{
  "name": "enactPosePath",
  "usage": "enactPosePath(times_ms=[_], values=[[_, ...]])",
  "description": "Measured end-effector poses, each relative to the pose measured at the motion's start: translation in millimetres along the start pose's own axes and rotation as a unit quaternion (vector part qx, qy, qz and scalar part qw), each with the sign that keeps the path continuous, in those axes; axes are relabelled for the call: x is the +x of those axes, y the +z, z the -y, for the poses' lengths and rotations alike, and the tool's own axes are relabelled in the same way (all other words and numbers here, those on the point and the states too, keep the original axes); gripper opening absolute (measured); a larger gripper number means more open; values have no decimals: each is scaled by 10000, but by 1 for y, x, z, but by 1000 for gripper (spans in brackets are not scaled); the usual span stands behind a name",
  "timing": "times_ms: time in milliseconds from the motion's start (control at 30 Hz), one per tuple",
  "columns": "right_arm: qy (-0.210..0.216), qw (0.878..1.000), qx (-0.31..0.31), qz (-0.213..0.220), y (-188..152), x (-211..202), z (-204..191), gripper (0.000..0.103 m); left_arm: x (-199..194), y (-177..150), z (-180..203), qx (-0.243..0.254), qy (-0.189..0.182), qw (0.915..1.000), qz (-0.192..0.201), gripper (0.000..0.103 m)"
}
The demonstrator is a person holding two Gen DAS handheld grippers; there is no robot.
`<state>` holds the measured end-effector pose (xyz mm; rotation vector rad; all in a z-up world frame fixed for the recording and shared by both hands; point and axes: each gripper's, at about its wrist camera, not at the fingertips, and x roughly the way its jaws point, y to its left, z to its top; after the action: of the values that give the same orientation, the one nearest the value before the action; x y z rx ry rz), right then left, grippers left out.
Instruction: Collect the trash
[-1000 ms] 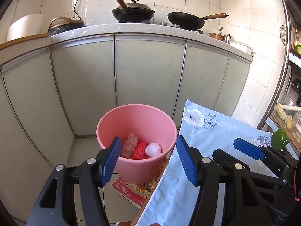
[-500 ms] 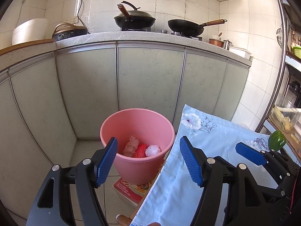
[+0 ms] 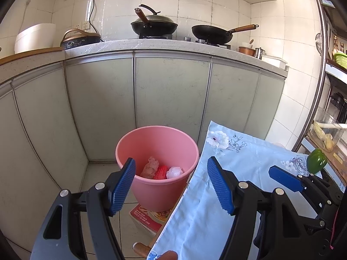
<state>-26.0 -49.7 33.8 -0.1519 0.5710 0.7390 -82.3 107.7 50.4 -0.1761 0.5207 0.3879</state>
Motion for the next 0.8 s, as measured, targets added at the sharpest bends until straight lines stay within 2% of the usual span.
enactPosePath(times_ms=[800], values=[[19, 9999, 108, -37, -5, -3, 6, 55, -5, -2, 6, 98, -35, 9999, 62, 67]])
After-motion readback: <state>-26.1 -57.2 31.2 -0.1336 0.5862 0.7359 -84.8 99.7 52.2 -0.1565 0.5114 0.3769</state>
